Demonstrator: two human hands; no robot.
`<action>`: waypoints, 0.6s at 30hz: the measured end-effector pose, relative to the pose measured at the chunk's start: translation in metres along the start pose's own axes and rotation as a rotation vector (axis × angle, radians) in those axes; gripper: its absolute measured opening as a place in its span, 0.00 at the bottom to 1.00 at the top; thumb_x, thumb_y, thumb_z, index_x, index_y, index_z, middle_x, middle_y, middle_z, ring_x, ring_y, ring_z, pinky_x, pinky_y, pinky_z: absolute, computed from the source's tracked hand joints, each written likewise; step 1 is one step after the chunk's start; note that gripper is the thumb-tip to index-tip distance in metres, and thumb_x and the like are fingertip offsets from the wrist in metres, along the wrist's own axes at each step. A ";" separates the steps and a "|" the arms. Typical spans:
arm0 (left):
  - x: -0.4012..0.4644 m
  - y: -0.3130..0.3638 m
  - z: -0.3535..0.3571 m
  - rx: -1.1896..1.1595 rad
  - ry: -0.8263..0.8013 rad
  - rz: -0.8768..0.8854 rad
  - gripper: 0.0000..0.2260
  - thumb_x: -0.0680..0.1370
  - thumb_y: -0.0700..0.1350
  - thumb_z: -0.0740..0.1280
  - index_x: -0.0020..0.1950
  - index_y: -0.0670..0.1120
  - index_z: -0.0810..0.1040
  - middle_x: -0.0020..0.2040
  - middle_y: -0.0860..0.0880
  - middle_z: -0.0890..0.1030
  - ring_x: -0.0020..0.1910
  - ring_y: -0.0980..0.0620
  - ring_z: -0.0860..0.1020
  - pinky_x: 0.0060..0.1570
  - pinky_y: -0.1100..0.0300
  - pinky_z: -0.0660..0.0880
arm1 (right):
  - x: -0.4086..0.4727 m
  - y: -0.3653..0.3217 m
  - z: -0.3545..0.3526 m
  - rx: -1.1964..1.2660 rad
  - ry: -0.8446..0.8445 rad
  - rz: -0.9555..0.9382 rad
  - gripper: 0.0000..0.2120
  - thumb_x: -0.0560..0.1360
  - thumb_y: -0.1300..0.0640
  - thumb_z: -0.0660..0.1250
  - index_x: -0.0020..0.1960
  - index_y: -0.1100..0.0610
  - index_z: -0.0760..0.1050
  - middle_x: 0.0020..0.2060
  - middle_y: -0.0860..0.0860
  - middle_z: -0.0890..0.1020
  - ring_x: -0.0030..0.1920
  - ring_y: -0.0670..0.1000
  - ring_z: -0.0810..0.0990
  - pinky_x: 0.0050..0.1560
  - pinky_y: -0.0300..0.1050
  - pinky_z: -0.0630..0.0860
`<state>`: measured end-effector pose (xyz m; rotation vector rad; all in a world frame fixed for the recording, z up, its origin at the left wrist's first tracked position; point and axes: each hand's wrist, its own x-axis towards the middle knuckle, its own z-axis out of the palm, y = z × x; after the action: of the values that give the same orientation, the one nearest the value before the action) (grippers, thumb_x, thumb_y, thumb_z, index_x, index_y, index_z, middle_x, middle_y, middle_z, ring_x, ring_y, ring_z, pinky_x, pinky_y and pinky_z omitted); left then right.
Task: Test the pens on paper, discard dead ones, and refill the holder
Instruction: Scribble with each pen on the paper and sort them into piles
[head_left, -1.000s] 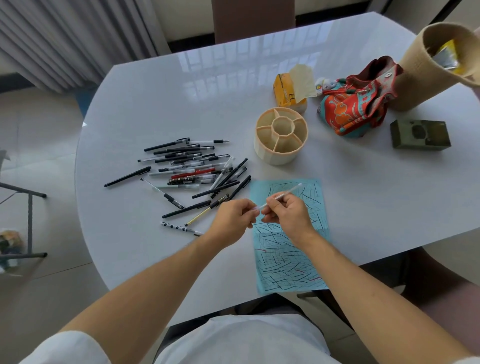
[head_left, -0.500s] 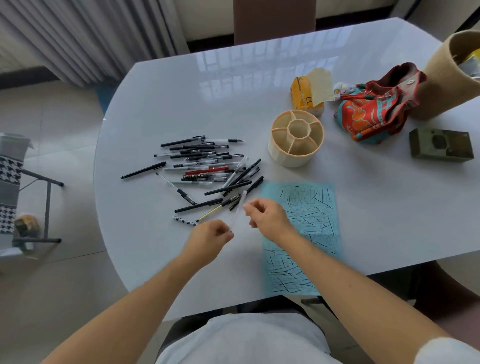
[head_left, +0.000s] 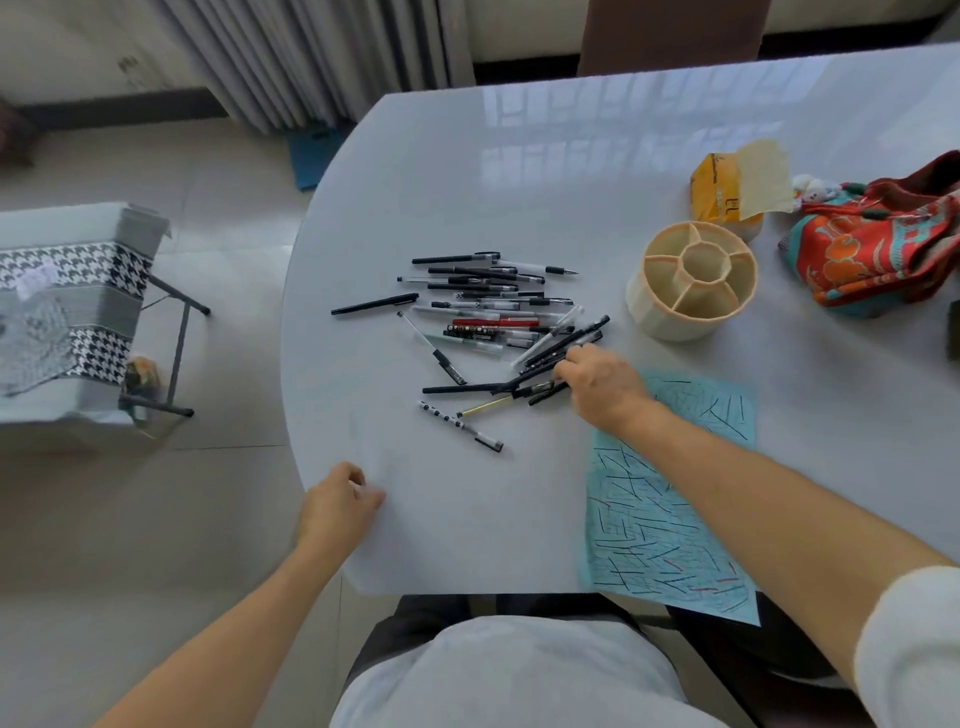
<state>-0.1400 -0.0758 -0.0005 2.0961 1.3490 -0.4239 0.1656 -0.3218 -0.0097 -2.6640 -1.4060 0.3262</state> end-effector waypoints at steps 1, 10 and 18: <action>0.000 0.001 0.000 0.010 -0.010 -0.004 0.12 0.75 0.51 0.73 0.51 0.51 0.72 0.40 0.51 0.81 0.42 0.48 0.79 0.40 0.52 0.79 | -0.001 0.002 -0.003 0.032 0.004 -0.006 0.14 0.74 0.69 0.62 0.55 0.60 0.81 0.48 0.56 0.78 0.51 0.59 0.77 0.45 0.54 0.78; -0.013 0.069 0.012 0.001 0.089 0.290 0.12 0.76 0.53 0.72 0.55 0.55 0.72 0.41 0.55 0.75 0.39 0.54 0.76 0.38 0.55 0.70 | -0.072 -0.008 -0.027 0.934 0.356 0.609 0.04 0.72 0.56 0.71 0.43 0.49 0.76 0.33 0.49 0.82 0.35 0.46 0.81 0.36 0.33 0.75; -0.048 0.189 0.065 0.042 -0.454 0.849 0.14 0.81 0.56 0.62 0.65 0.58 0.75 0.49 0.60 0.81 0.40 0.62 0.79 0.43 0.62 0.75 | -0.125 -0.029 -0.013 1.585 0.339 0.785 0.02 0.75 0.60 0.70 0.45 0.59 0.81 0.36 0.57 0.85 0.35 0.58 0.84 0.42 0.54 0.84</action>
<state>0.0133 -0.2082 0.0355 2.1960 0.1477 -0.5020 0.0770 -0.4092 0.0254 -1.5341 0.2122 0.6216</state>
